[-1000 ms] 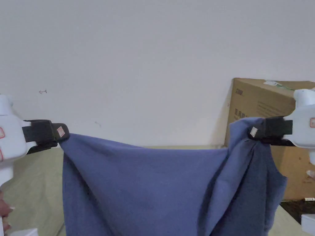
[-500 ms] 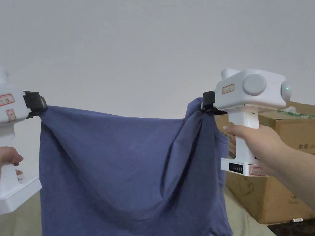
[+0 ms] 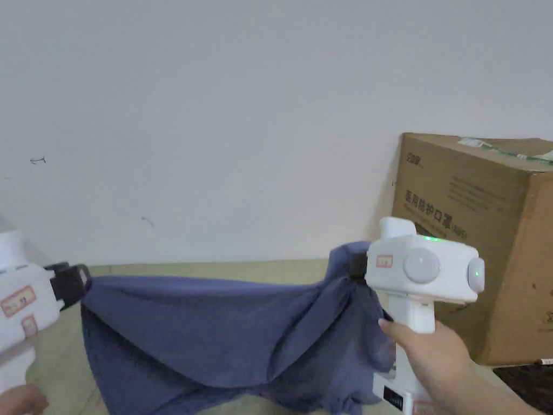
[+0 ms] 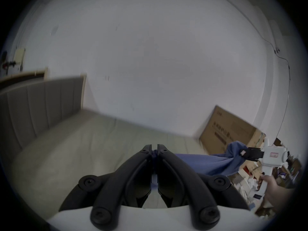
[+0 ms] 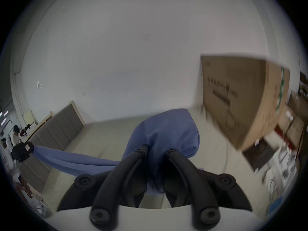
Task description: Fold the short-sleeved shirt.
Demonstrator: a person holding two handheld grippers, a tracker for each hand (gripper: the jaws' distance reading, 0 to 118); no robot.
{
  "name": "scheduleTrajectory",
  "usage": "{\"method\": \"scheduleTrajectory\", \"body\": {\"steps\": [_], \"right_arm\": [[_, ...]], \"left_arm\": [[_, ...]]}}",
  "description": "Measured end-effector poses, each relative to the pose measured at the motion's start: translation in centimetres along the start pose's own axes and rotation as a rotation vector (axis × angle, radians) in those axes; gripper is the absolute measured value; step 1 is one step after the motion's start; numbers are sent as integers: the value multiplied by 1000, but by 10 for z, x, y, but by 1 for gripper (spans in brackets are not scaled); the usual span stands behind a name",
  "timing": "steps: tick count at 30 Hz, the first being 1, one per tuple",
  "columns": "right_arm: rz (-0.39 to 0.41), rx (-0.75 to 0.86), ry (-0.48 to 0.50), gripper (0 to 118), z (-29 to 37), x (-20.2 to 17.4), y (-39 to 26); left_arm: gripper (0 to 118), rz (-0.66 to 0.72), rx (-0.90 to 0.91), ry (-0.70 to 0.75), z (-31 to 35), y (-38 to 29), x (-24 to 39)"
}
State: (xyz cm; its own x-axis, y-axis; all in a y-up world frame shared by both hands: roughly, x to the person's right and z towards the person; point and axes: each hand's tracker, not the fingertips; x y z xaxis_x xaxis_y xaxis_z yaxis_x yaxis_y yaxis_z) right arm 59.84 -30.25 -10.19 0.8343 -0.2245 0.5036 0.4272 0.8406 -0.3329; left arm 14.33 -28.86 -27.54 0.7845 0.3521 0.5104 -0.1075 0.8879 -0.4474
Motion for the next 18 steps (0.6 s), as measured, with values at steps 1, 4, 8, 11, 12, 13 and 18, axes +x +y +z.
{"method": "scheduleTrajectory", "body": {"steps": [1, 4, 8, 11, 12, 13, 18], "right_arm": [[-8, -45, -10, 15, -6, 7, -27], [6, -180, -36, 15, -1, 26, -112], [-114, -242, -2, 15, 52, 53, -192], [-122, -241, 24, 15, 117, 58, -218], [-116, -235, 32, 15, 138, 59, -222], [-112, -227, 37, 15, 155, 59, -223], [-113, -236, 71, 15, 217, 60, -229]], "left_arm": [[4, 13, -57, 12, 1, -25, -7], [4, 71, -191, -2, 19, -97, -31], [4, 134, -215, -20, 86, -158, -38], [4, 132, -213, -40, 142, -172, -29], [4, 121, -197, -38, 160, -170, -27], [4, 110, -178, -38, 177, -165, -23], [4, -13, -147, -43, 218, -137, 2]]}}
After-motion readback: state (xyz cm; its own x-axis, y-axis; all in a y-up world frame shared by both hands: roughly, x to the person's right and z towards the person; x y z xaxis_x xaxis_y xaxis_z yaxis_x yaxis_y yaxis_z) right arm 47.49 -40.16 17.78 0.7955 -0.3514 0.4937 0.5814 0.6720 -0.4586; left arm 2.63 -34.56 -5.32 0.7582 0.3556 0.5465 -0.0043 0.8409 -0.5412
